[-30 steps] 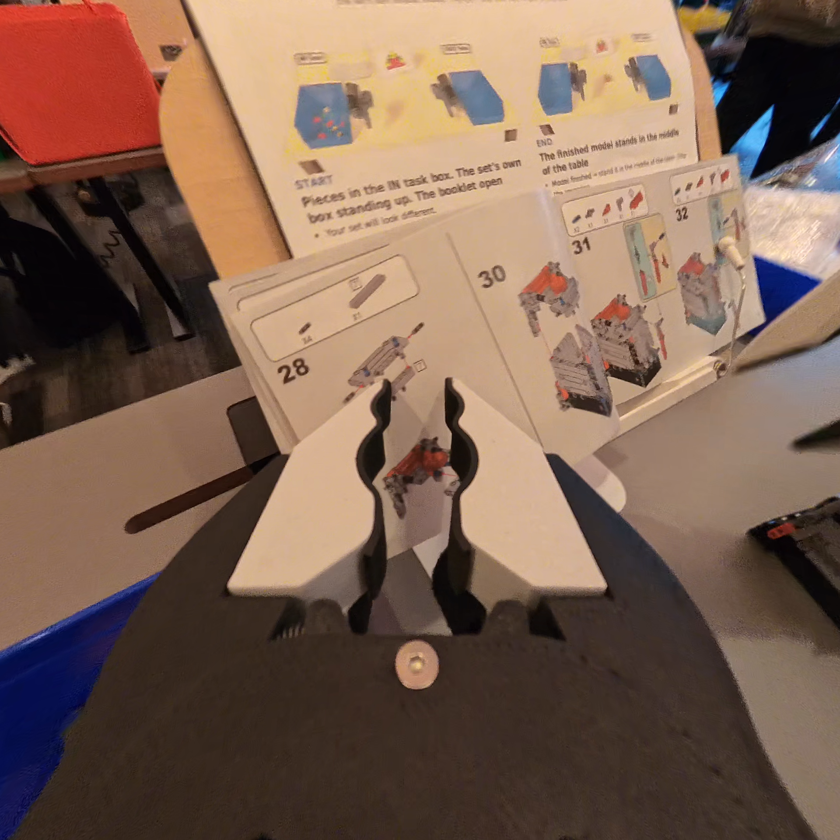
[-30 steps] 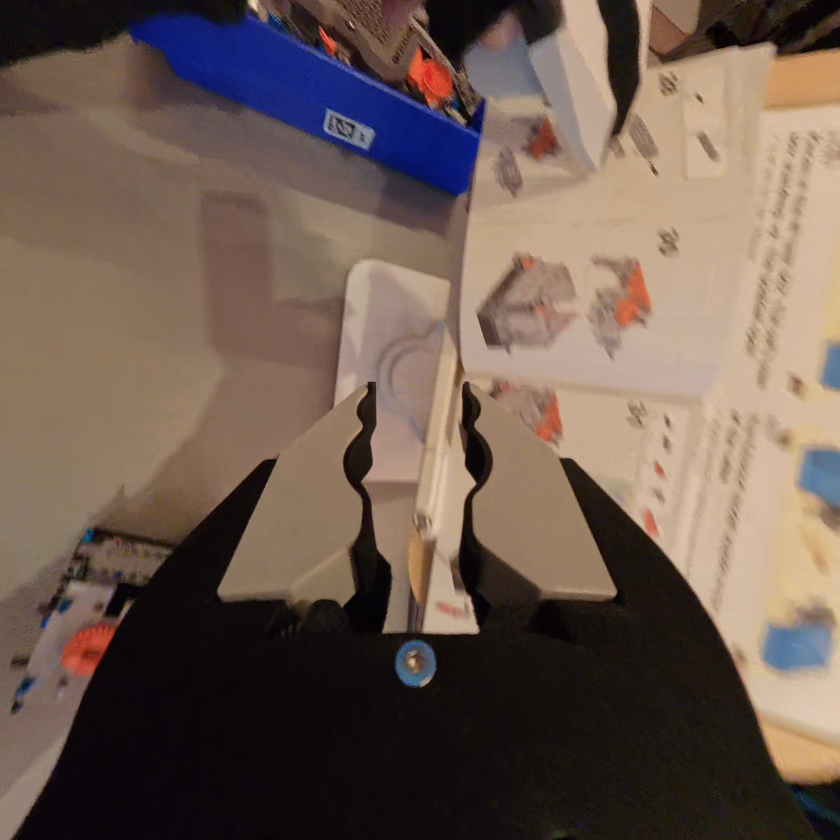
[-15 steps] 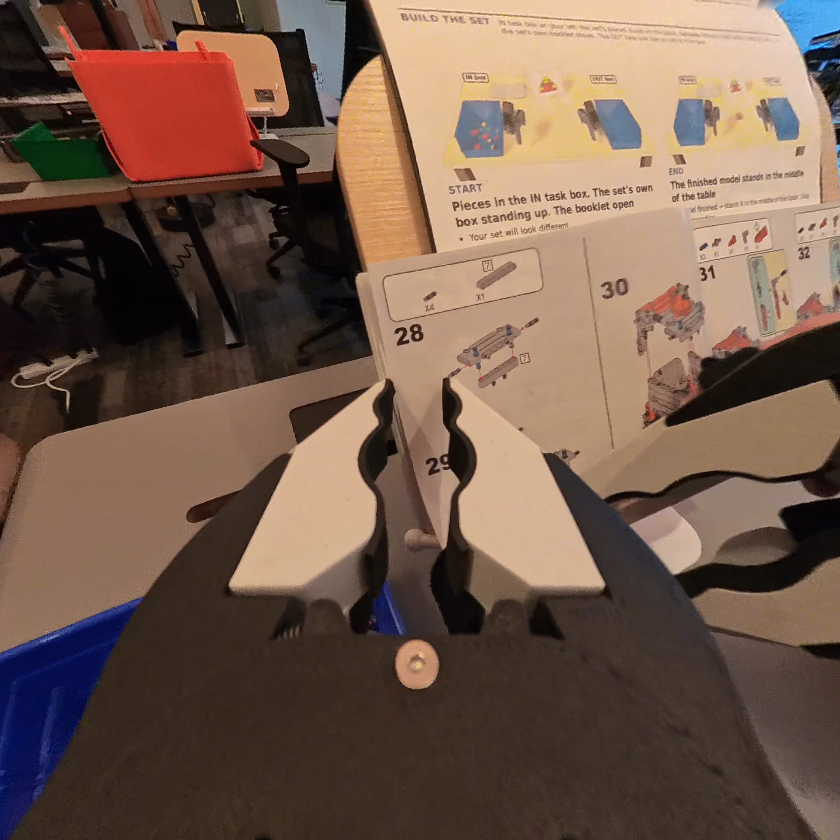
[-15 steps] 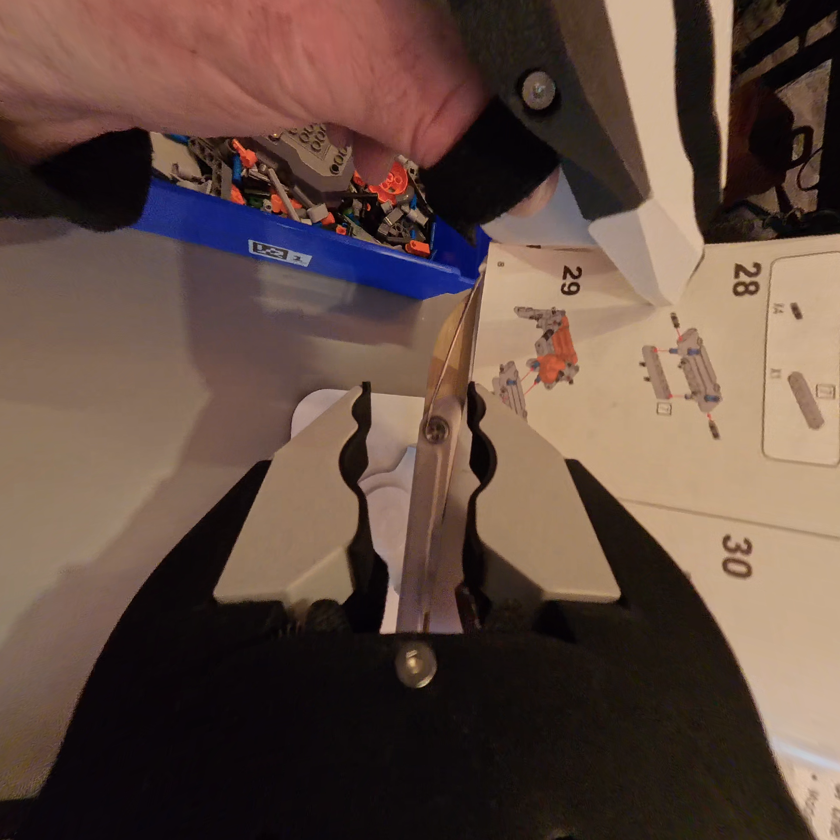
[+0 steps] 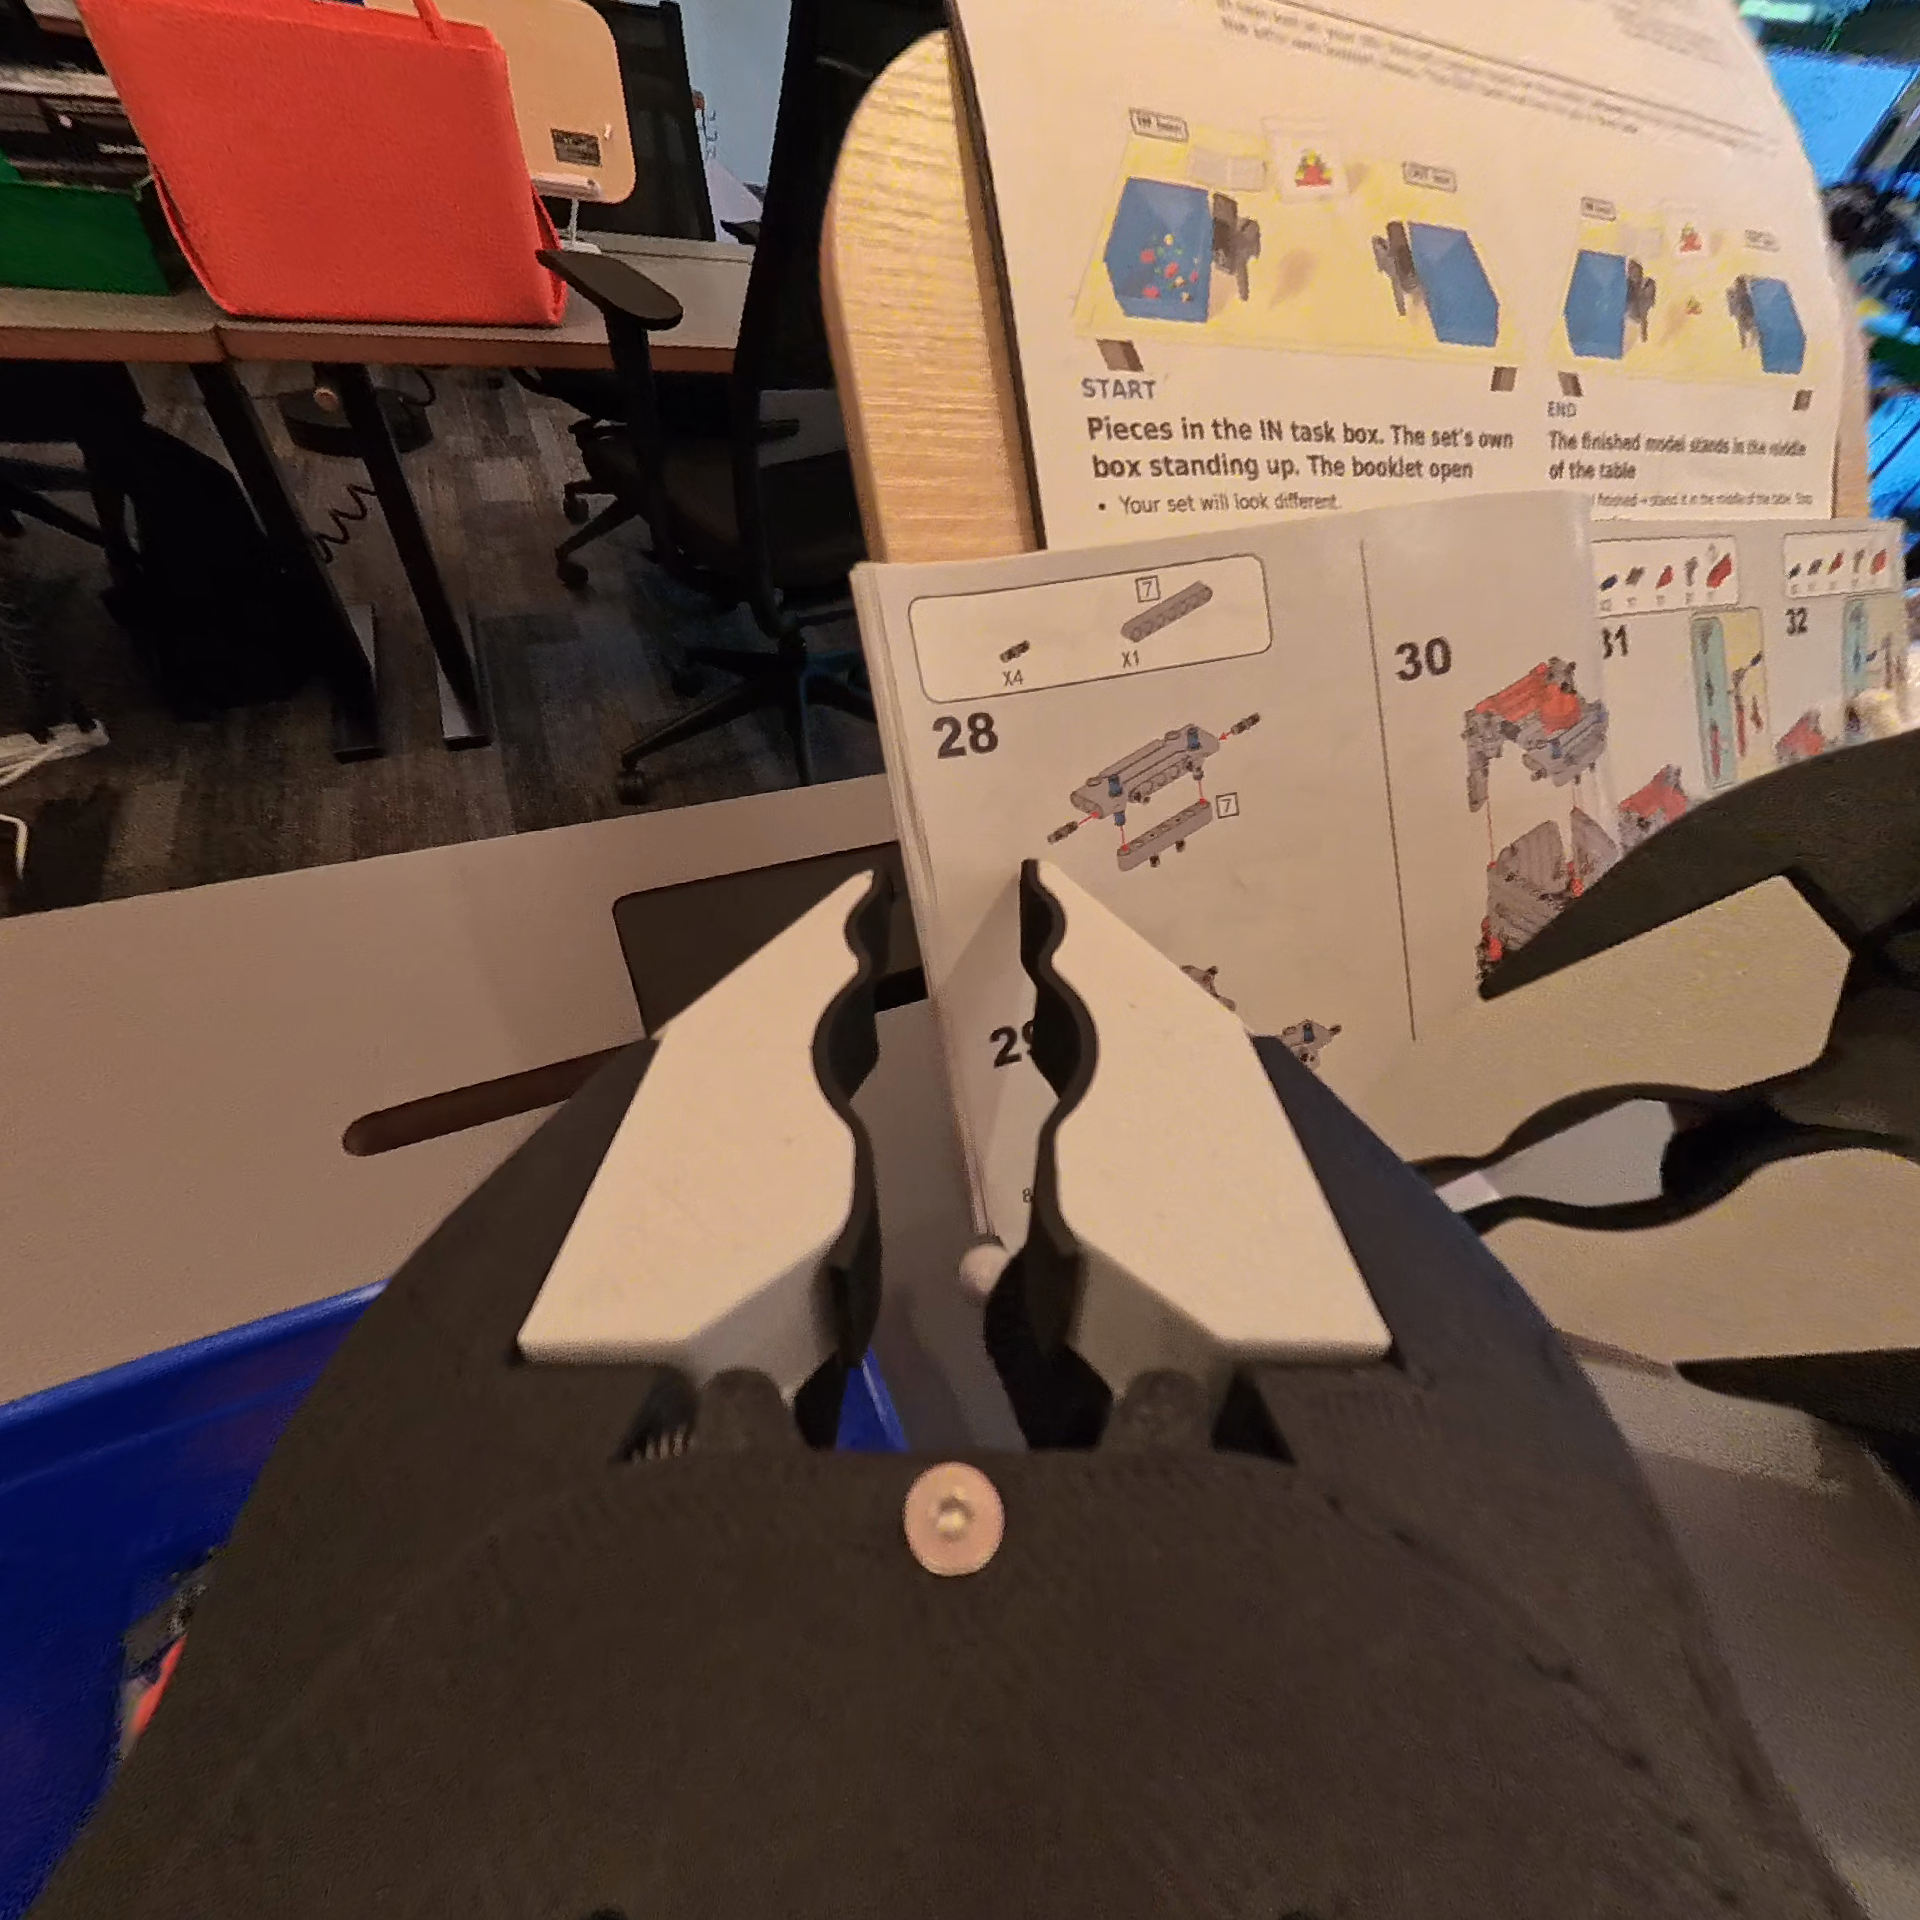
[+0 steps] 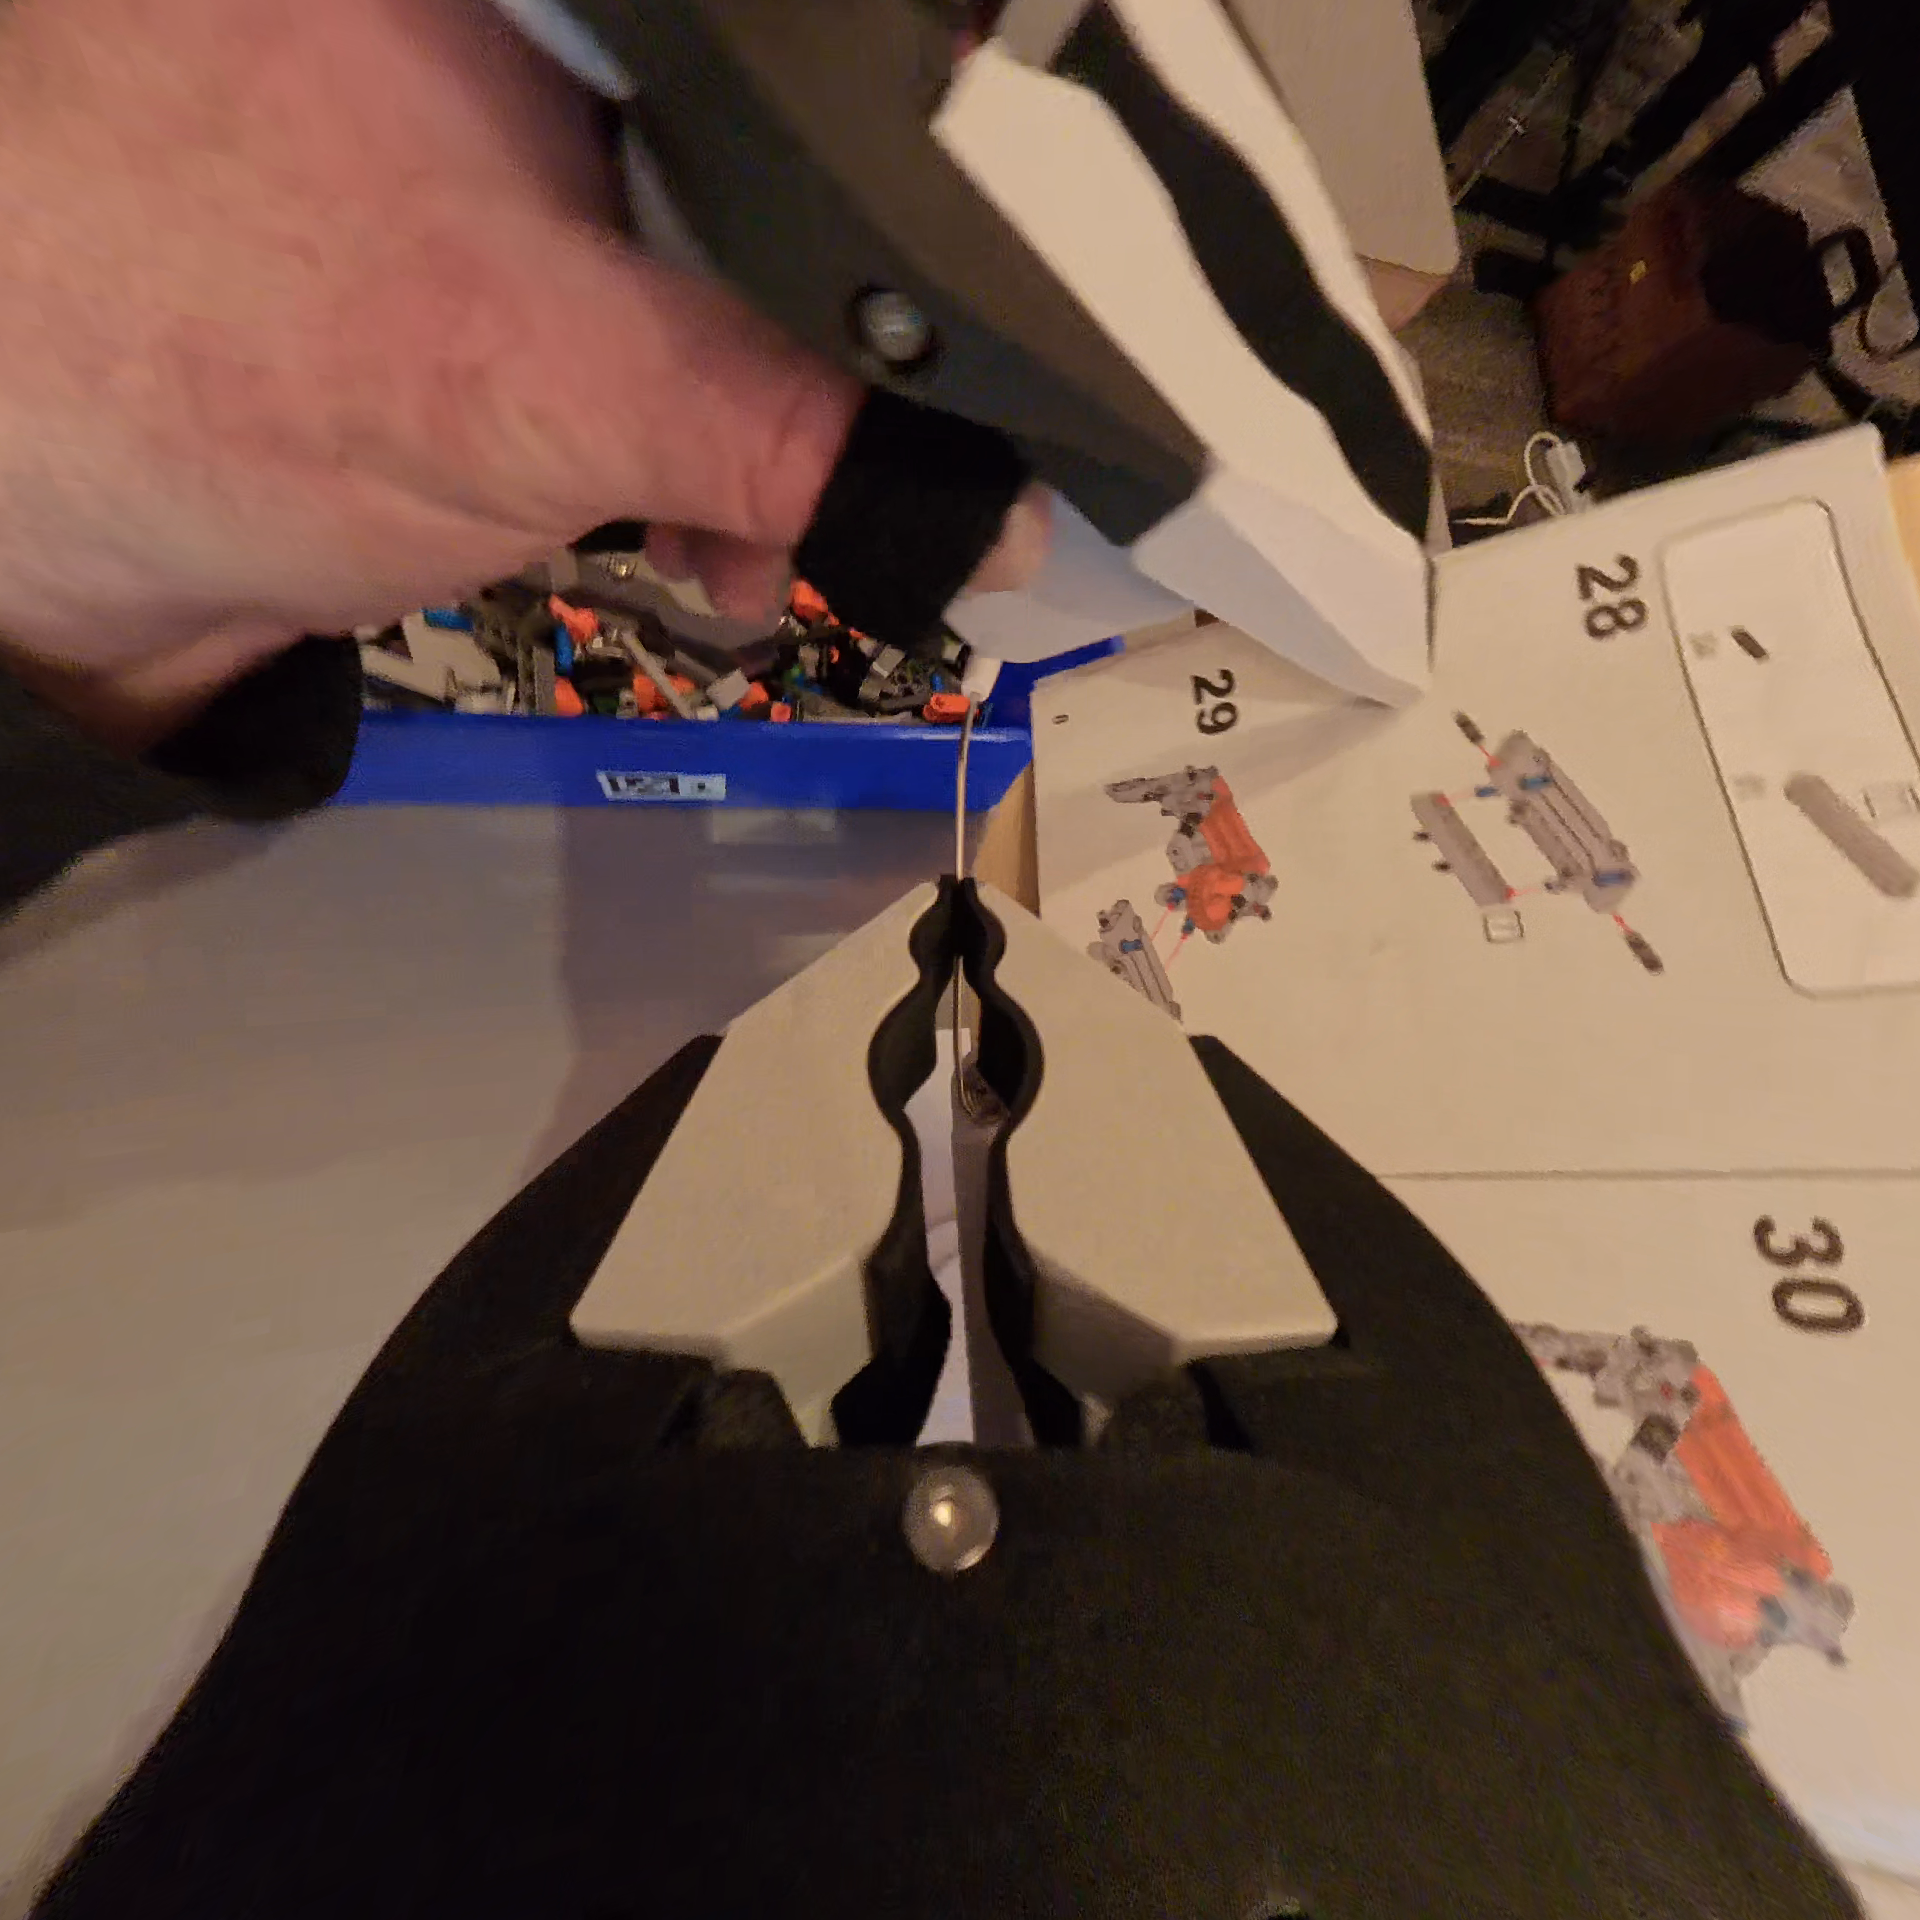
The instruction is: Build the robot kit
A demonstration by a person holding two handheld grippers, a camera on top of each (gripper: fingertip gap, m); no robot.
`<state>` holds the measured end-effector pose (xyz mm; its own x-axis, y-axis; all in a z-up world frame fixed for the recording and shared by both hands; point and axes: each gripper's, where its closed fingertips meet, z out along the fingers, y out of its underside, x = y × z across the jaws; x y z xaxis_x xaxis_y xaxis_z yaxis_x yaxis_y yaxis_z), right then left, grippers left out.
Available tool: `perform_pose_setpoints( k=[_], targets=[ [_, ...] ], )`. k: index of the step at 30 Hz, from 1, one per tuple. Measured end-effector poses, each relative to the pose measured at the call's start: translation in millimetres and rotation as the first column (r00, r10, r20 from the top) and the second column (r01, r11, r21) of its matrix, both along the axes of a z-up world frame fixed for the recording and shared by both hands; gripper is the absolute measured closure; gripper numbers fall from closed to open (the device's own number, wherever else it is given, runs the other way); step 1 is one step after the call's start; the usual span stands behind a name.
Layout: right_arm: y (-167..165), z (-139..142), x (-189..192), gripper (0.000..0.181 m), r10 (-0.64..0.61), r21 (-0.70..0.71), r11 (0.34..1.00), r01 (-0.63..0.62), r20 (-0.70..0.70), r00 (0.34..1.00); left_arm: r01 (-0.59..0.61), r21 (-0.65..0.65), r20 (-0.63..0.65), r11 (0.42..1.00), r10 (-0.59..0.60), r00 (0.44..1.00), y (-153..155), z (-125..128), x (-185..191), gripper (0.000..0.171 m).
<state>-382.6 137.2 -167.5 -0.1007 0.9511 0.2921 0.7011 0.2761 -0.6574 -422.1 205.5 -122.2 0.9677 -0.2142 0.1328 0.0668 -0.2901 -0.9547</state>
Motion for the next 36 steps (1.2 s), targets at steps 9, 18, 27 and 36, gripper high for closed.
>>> perform_pose_setpoints(
  k=[9,18,27,36],
  targets=[
    [22.6,20.7,11.9,0.179,-0.21,-0.187,0.966,0.179,-0.16,0.965,0.013,0.007,0.155,1.0,-0.014,0.988,0.3,-1.2,-5.2,0.148],
    [23.3,68.6,47.4,0.132,-0.228,0.007,0.972,0.234,-0.199,0.953,-0.081,0.087,0.126,0.993,0.069,0.99,-14.2,26.1,-21.9,0.142],
    [88.6,109.9,248.3,0.118,-0.478,-0.031,0.872,0.488,-0.258,0.839,0.141,0.187,-0.036,0.972,-0.137,0.99,-52.6,89.6,46.9,0.126],
    [106.5,20.7,261.8,0.095,-0.467,-0.734,0.667,0.131,-0.274,0.841,0.189,-0.01,-0.22,0.982,-0.186,0.958,-26.6,19.5,119.6,0.119]
  ],
)
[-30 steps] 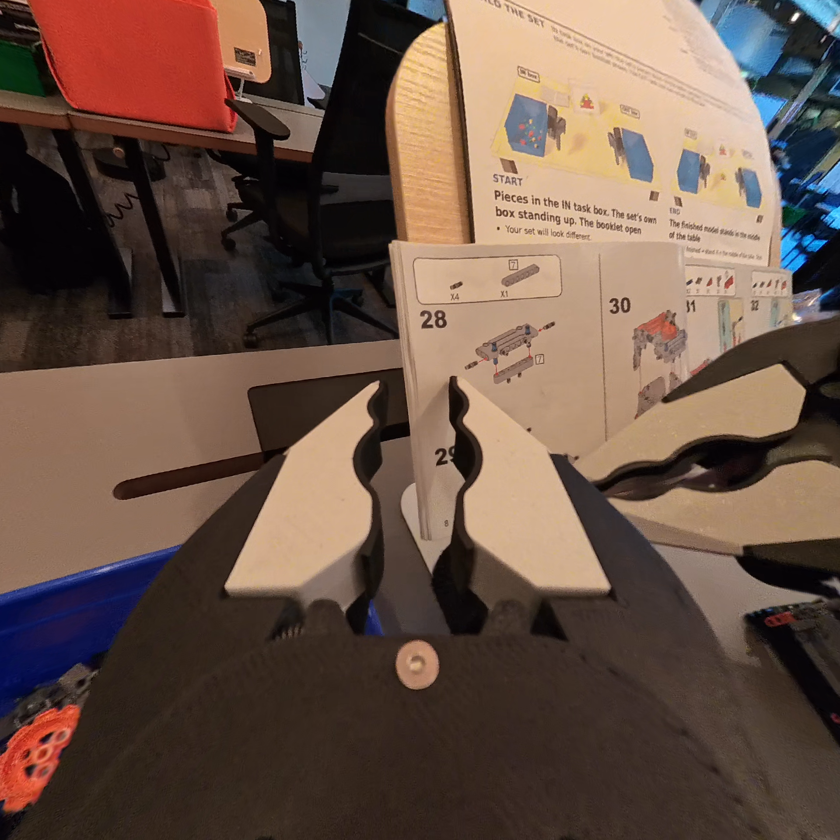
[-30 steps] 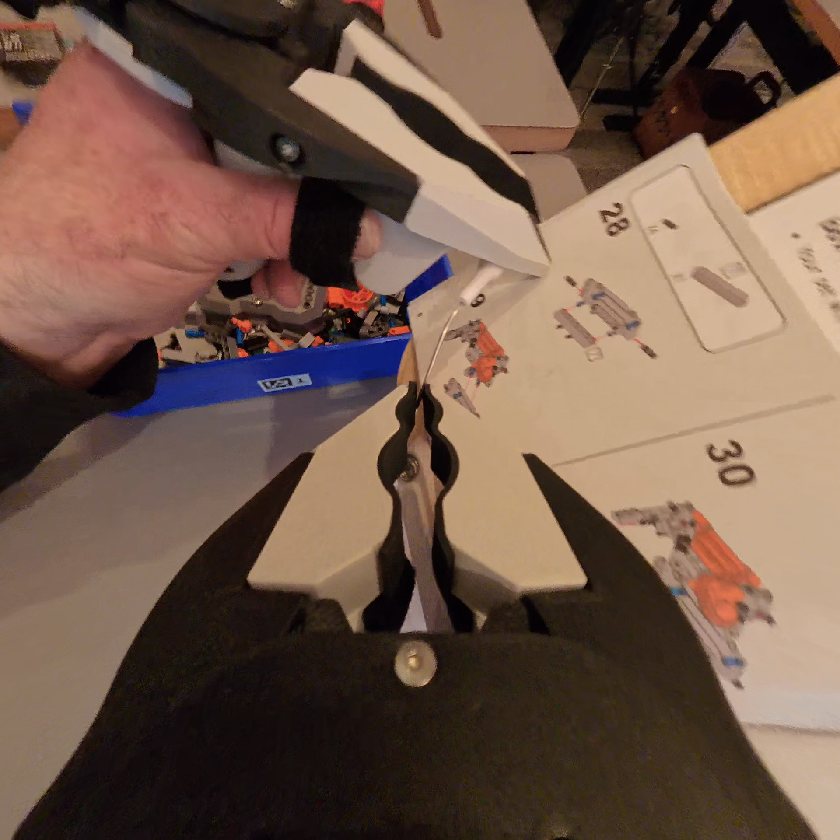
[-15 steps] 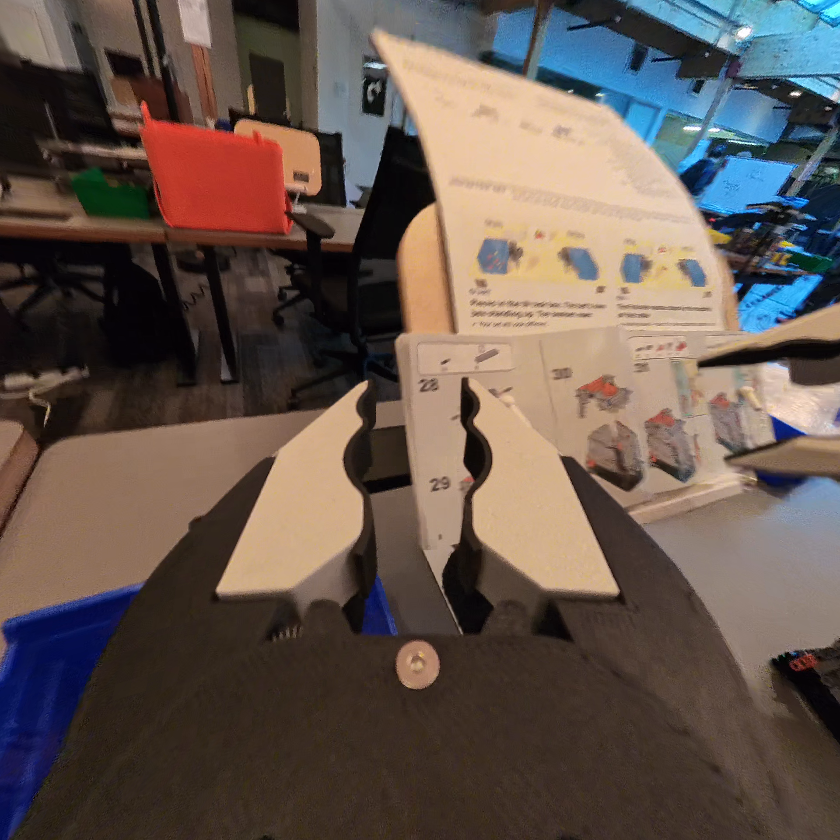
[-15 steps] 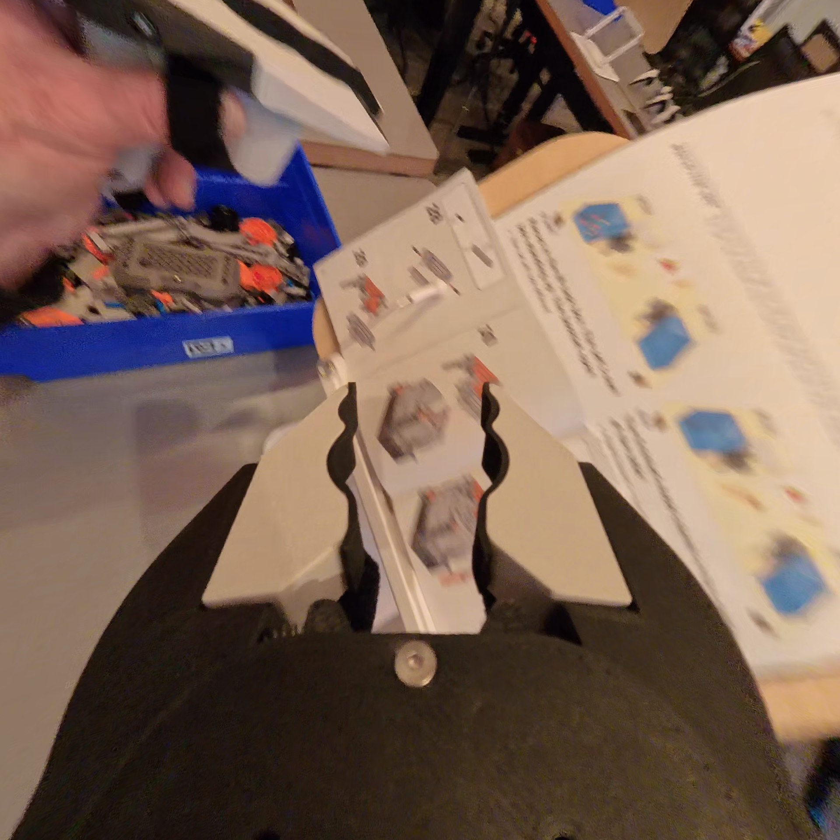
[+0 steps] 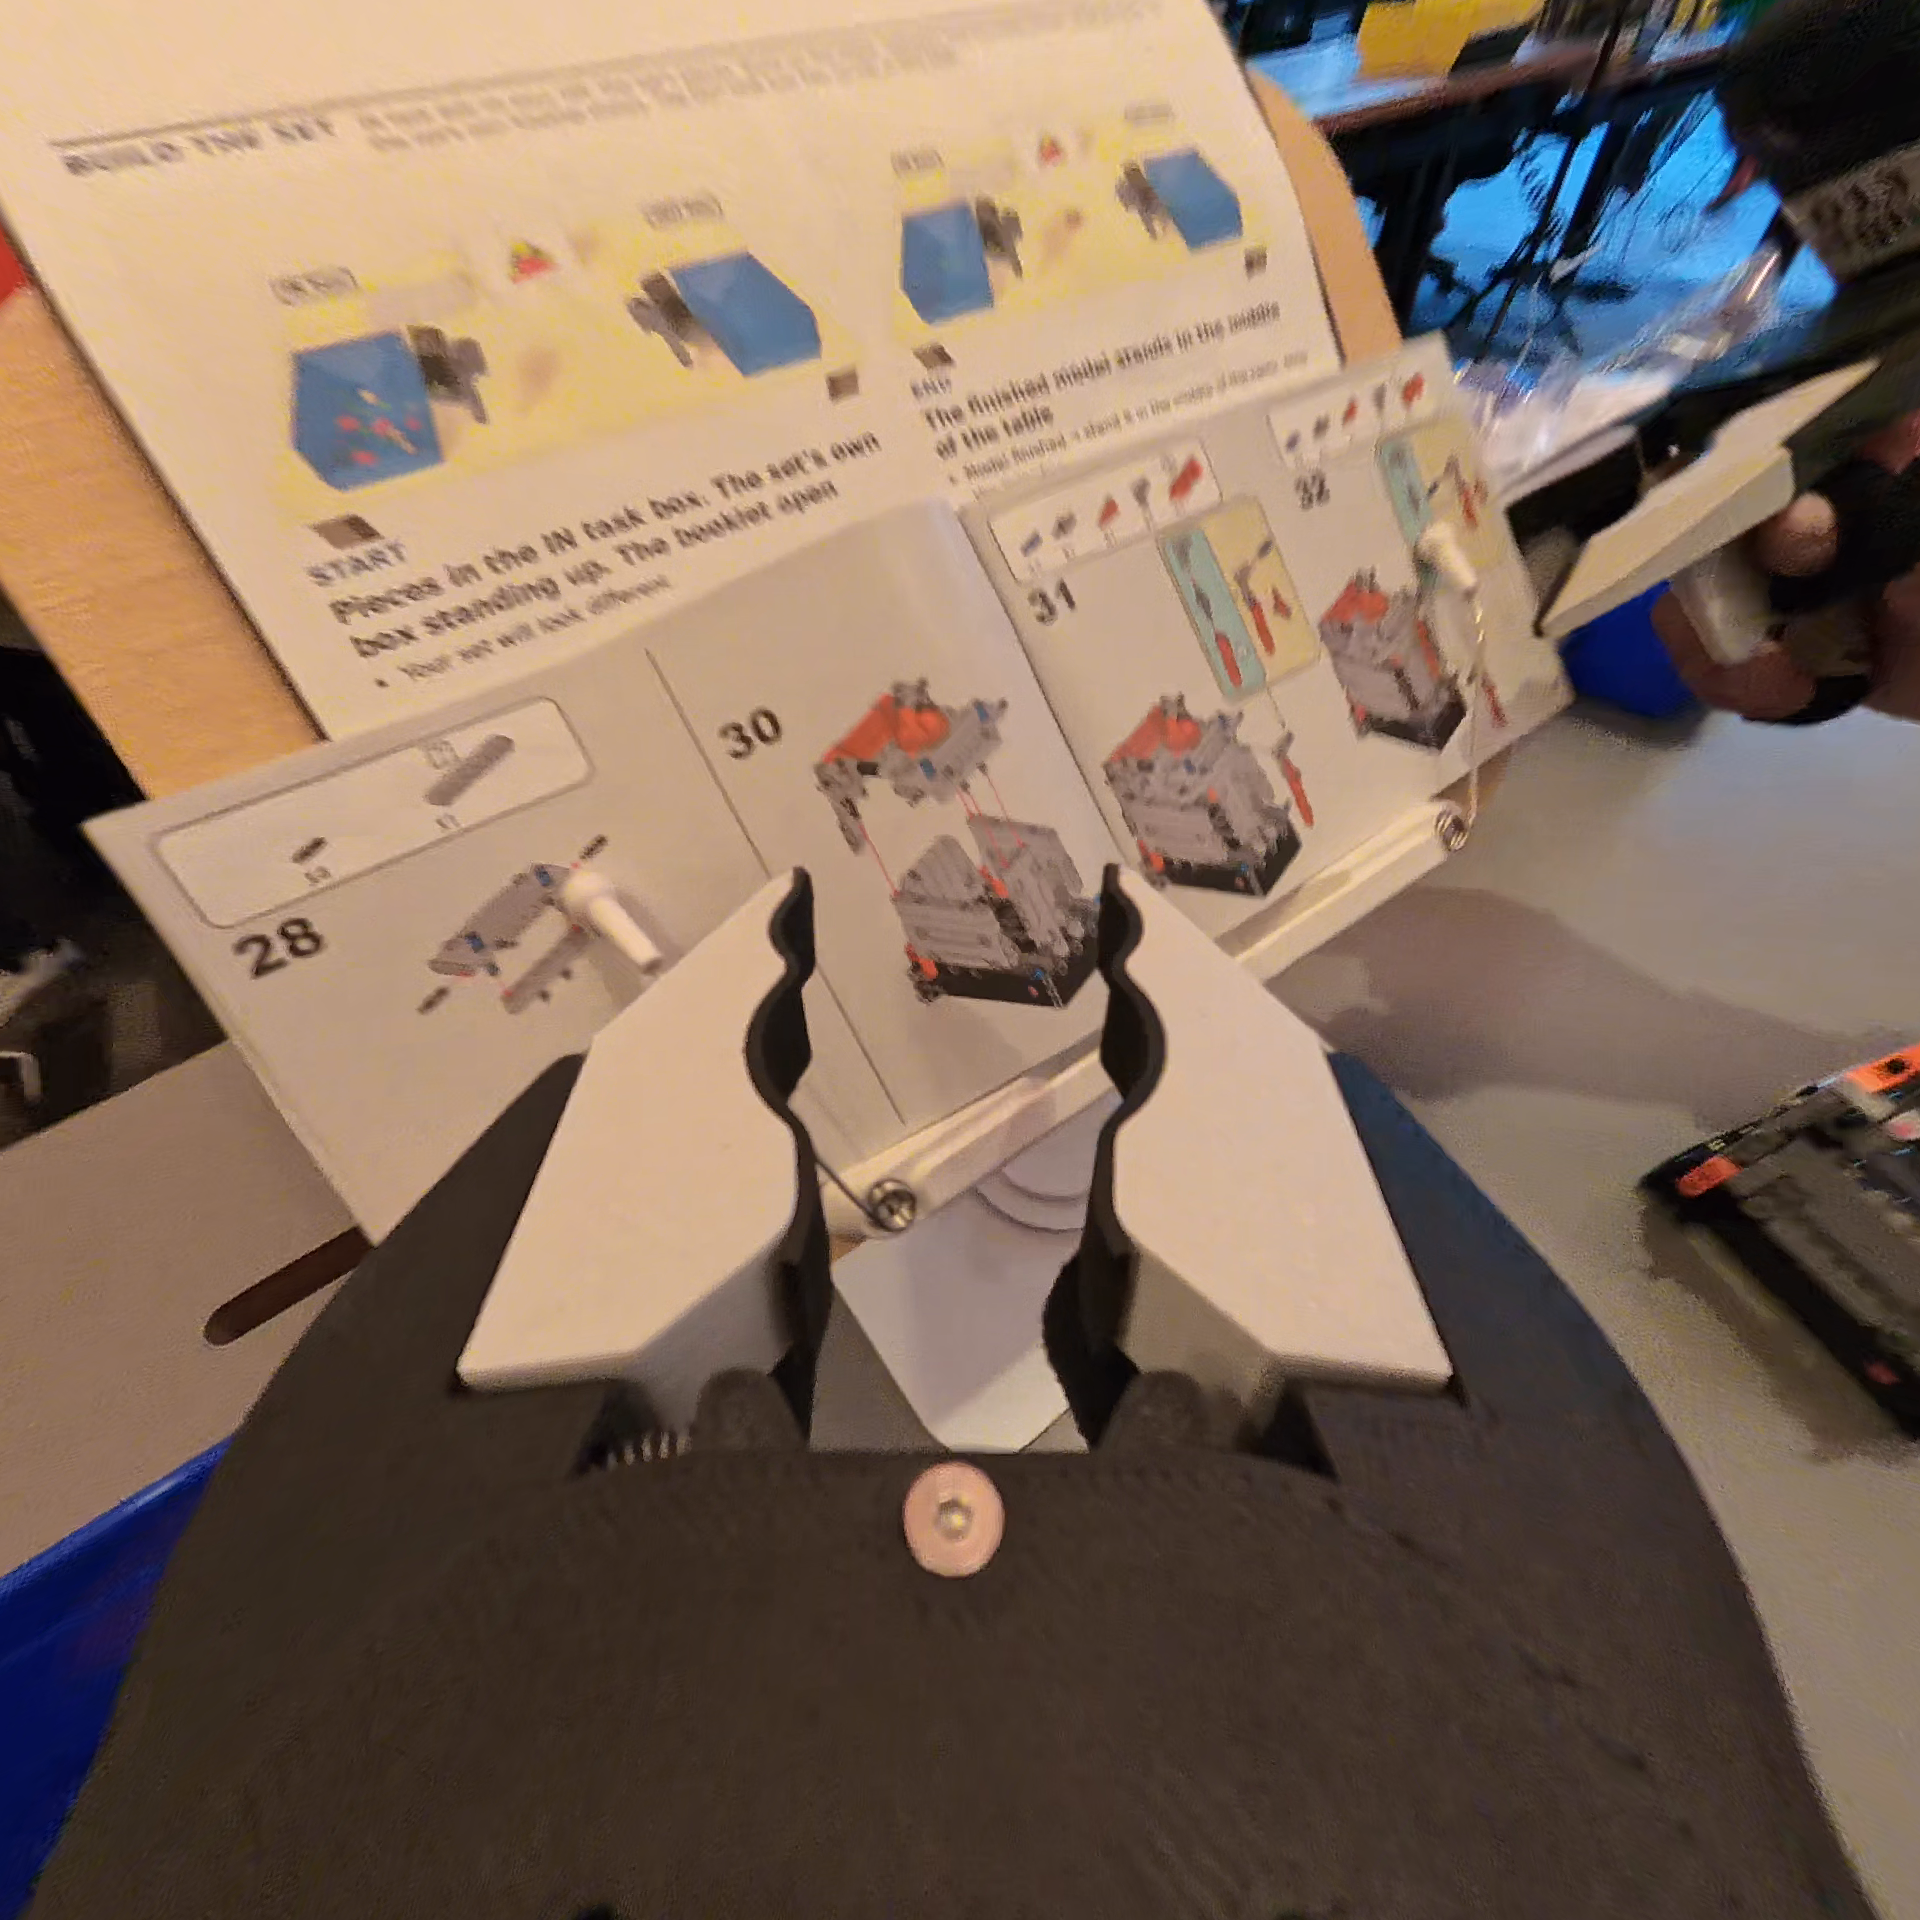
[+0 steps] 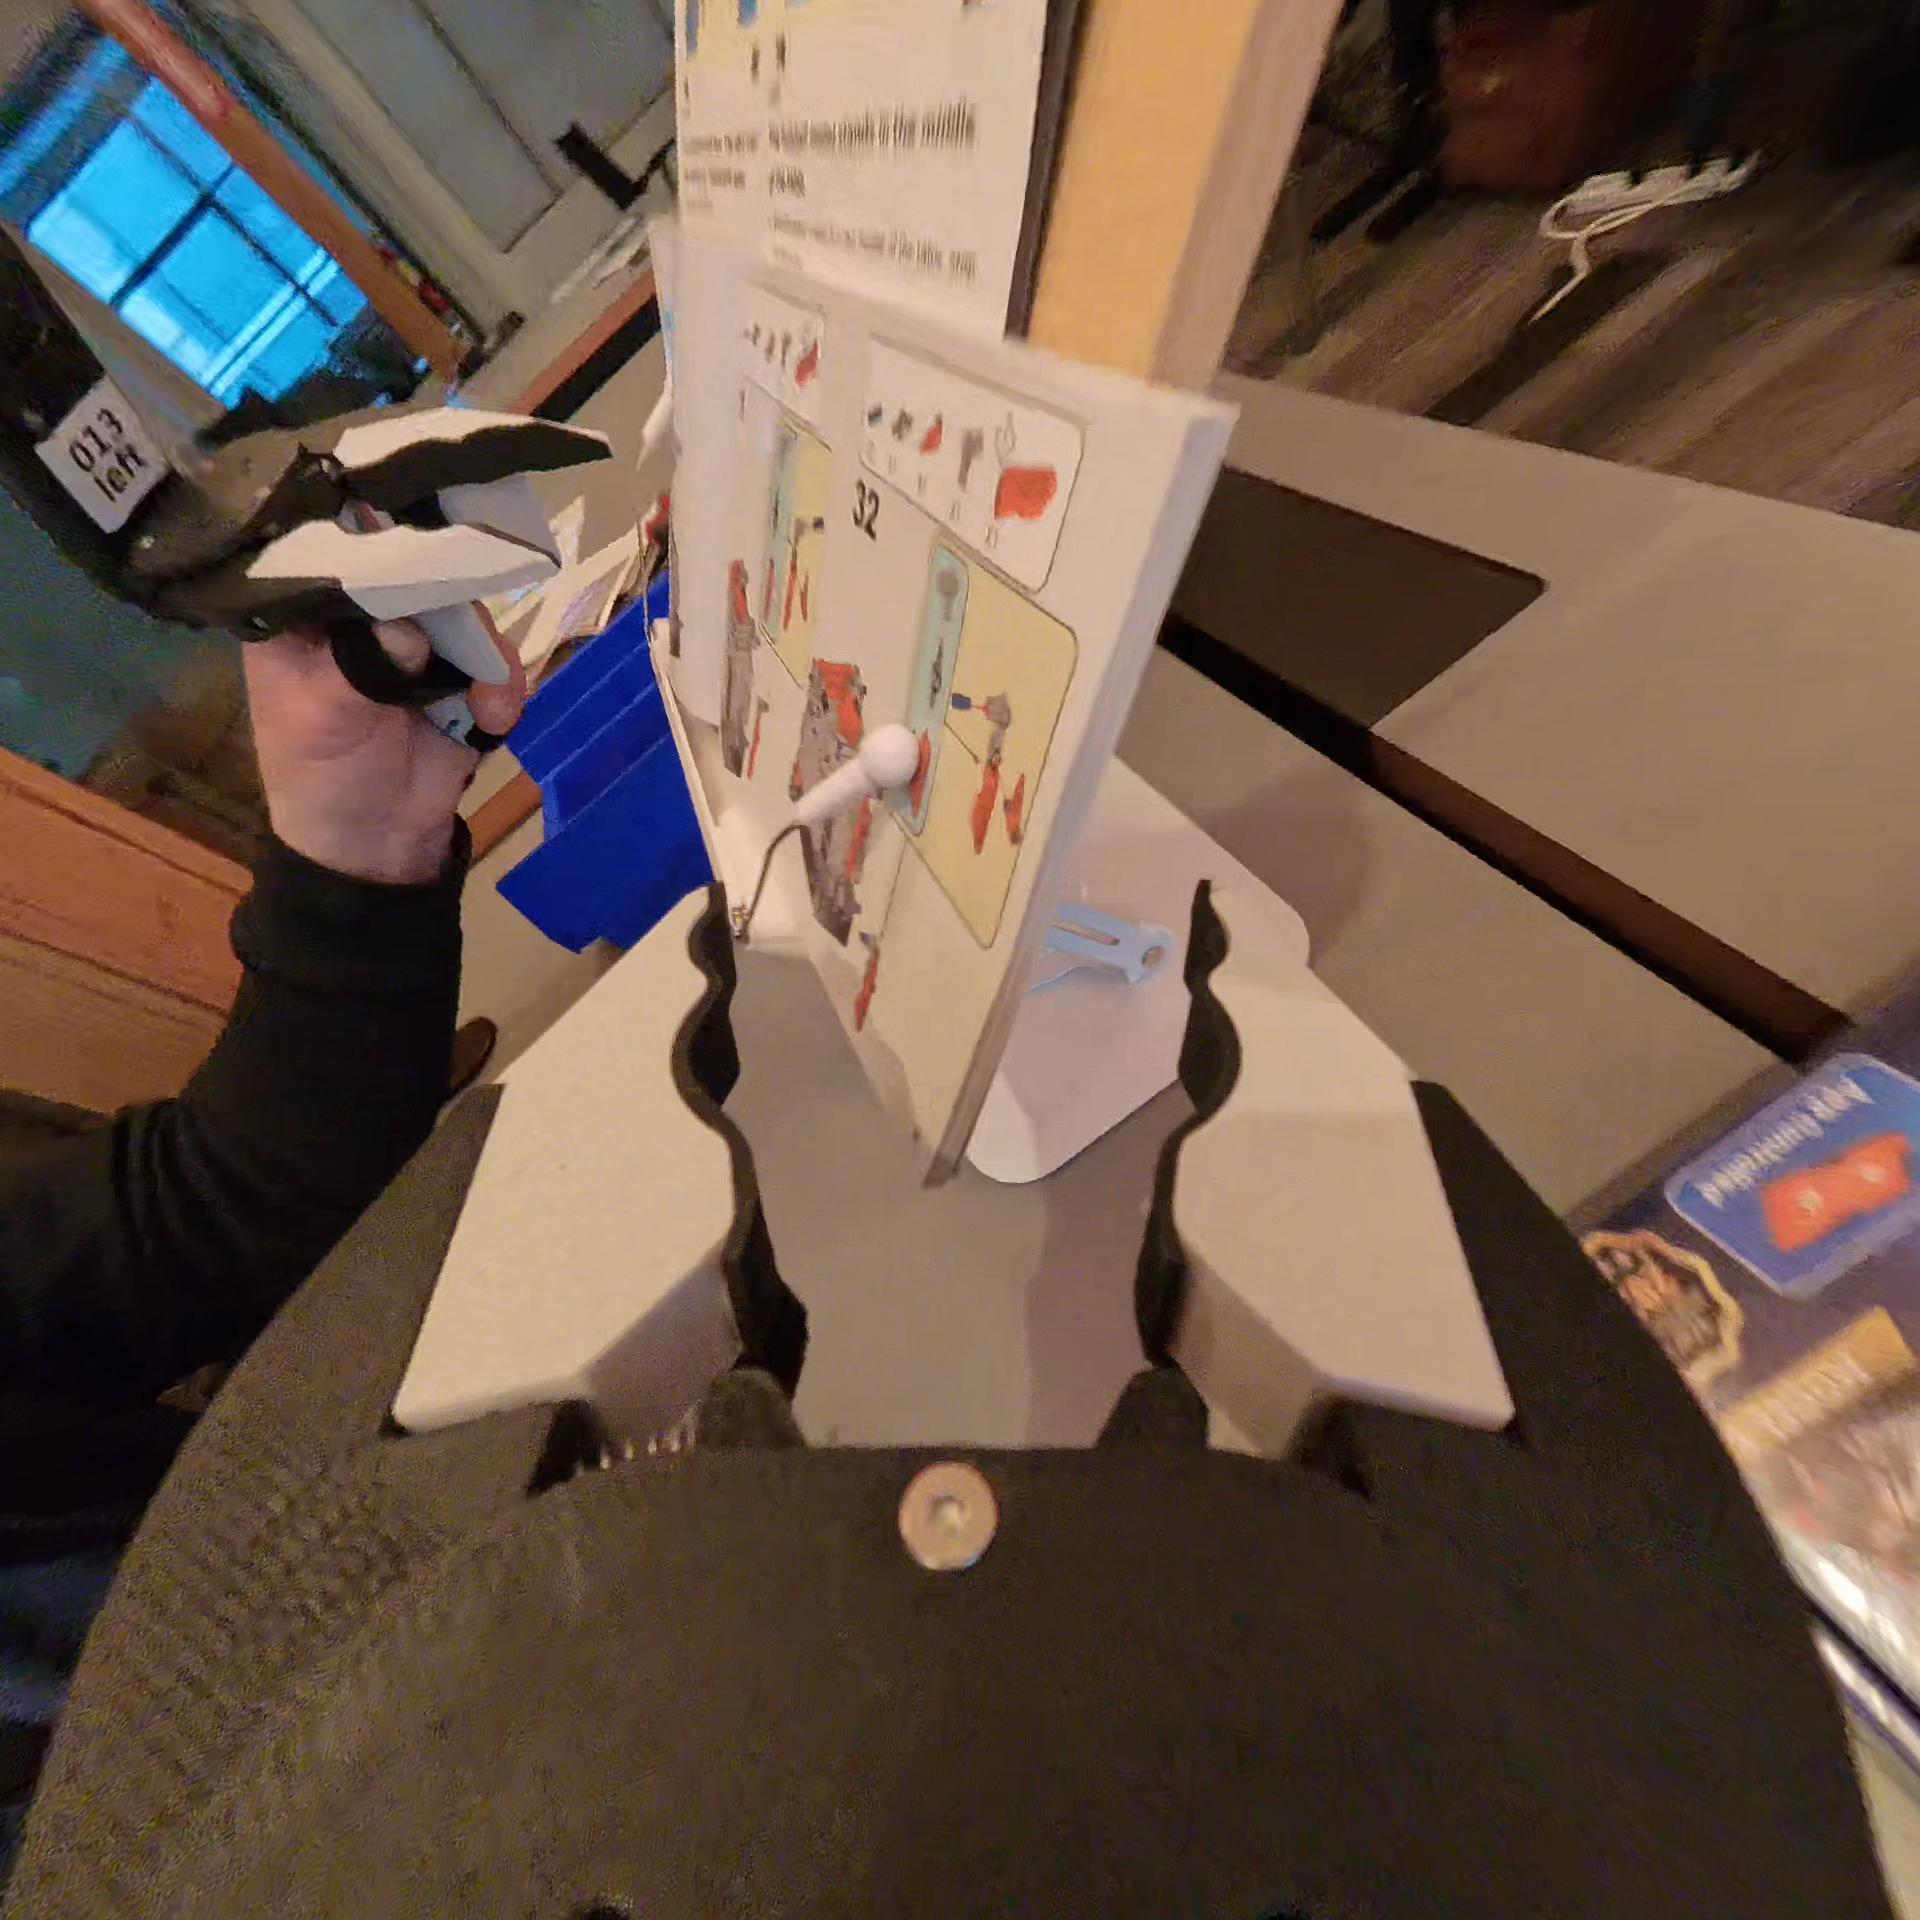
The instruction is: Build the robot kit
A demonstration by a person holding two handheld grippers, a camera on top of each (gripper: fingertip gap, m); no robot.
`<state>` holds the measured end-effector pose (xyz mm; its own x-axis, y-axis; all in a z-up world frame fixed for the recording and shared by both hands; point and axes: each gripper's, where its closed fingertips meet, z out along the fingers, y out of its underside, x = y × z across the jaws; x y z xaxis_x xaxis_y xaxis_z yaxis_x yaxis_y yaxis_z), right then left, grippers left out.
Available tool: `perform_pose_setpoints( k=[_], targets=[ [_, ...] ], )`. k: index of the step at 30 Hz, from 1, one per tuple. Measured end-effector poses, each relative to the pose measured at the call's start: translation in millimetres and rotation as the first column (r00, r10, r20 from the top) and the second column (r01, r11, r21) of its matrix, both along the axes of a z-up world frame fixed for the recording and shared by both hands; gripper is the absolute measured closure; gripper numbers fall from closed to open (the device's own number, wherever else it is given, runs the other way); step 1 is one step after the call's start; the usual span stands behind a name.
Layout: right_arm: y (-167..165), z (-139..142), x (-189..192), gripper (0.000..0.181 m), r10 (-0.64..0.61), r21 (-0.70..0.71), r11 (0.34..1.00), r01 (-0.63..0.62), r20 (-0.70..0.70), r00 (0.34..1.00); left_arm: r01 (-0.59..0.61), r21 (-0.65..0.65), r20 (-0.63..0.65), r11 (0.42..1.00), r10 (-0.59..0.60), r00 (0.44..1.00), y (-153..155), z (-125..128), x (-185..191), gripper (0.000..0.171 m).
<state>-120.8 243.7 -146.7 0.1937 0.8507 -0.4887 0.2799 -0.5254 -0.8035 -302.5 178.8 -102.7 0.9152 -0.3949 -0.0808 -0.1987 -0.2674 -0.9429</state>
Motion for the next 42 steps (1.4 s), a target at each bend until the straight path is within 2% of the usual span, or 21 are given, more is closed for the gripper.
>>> perform_pose_setpoints(
  k=[3,4,6,8,15,17,19,24,25,26,27,29,31,33,35,37,40,42],
  targets=[
    [-7.8,0.7,-26.8,0.126,0.078,-0.042,0.996,-0.084,-0.122,0.99,0.002,0.029,-0.09,1.0,0.0,0.996,-4.2,-19.8,14.1,0.122],
    [-7.5,-1.1,-32.6,0.146,0.079,-0.071,0.993,-0.089,-0.132,0.988,-0.003,0.018,-0.117,1.0,0.005,0.993,-3.3,-29.1,17.1,0.122],
    [-10.3,0.3,-42.0,0.154,0.114,-0.091,0.987,-0.133,-0.19,0.975,-0.035,0.013,-0.163,0.999,0.037,0.986,2.2,-43.8,16.9,0.12],
    [-10.9,2.7,-44.9,0.161,0.136,-0.111,0.979,-0.169,-0.256,0.957,-0.036,0.031,-0.147,0.999,0.04,0.988,4.8,-45.3,16.5,0.12],
    [-16.2,4.5,-65.5,0.167,0.173,-0.11,0.97,-0.218,-0.32,0.931,-0.068,0.044,-0.145,0.997,0.074,0.987,7.5,-47.4,-0.8,0.131],
    [-13.8,4.8,-74.5,0.167,0.179,-0.102,0.97,-0.222,-0.319,0.931,-0.086,0.038,-0.107,0.996,0.089,0.99,7.7,-48.7,-8.1,0.134],
    [-7.5,4.9,-79.5,0.168,0.183,-0.124,0.964,-0.234,-0.329,0.927,-0.089,0.025,-0.076,0.996,0.091,0.993,8.4,-48.6,-10.5,0.133],
    [-3.9,3.6,-100.6,0.167,0.213,-0.124,0.957,-0.263,-0.315,0.925,-0.153,0.02,-0.098,0.988,0.154,0.983,12.0,-45.2,-21.1,0.128],
    [-3.8,2.9,-103.0,0.165,0.215,-0.12,0.958,-0.259,-0.294,0.931,-0.171,0.033,-0.107,0.985,0.174,0.979,9.8,-41.1,-22.8,0.124],
    [-0.9,0.5,-101.3,0.156,0.204,-0.112,0.964,-0.241,-0.264,0.943,-0.187,0.069,-0.116,0.98,0.194,0.974,5.1,-31.5,-21.8,0.122],
    [2.2,-3.3,-94.9,0.132,0.197,-0.101,0.969,-0.224,-0.224,0.954,-0.187,0.122,-0.142,0.975,0.203,0.969,-1.5,-19.4,-16.3,0.122],
    [5.8,5.3,-67.9,0.108,0.187,-0.075,0.975,-0.211,-0.241,0.952,-0.119,0.195,-0.183,0.974,0.156,0.971,-15.2,1.4,13.8,0.126],
    [12.9,9.7,-29.4,0.101,0.129,-0.01,0.991,-0.133,-0.188,0.974,0.006,0.187,-0.203,0.982,0.032,0.979,-22.8,6.6,64.2,0.126],
    [25.0,4.2,17.2,0.094,0.025,0.116,0.993,-0.015,-0.087,0.996,0.148,0.139,-0.254,0.979,-0.11,0.961,-23.9,-4.4,122.1,0.125],
    [44.1,-23.9,67.8,0.089,-0.117,0.252,0.964,0.088,0.104,0.988,0.274,0.074,-0.311,0.959,-0.239,0.92,-18.9,-26.7,176.7,0.123],
    [67.1,-62.8,110.7,0.085,-0.239,0.339,0.931,0.137,0.279,0.93,0.342,0.017,-0.366,0.94,-0.312,0.877,-6.7,-52.1,215.5,0.121],
    [89.3,-123.7,145.3,0.083,-0.295,0.361,0.925,0.119,0.484,0.824,0.396,-0.081,-0.344,0.914,-0.399,0.85,13.5,-85.2,253.9,0.121],
    [94.7,-142.9,156.0,0.1,-0.321,0.408,0.909,0.088,0.548,0.772,0.393,-0.122,-0.324,0.912,-0.41,0.852,30.6,-99.6,264.1,0.121]
  ],
)
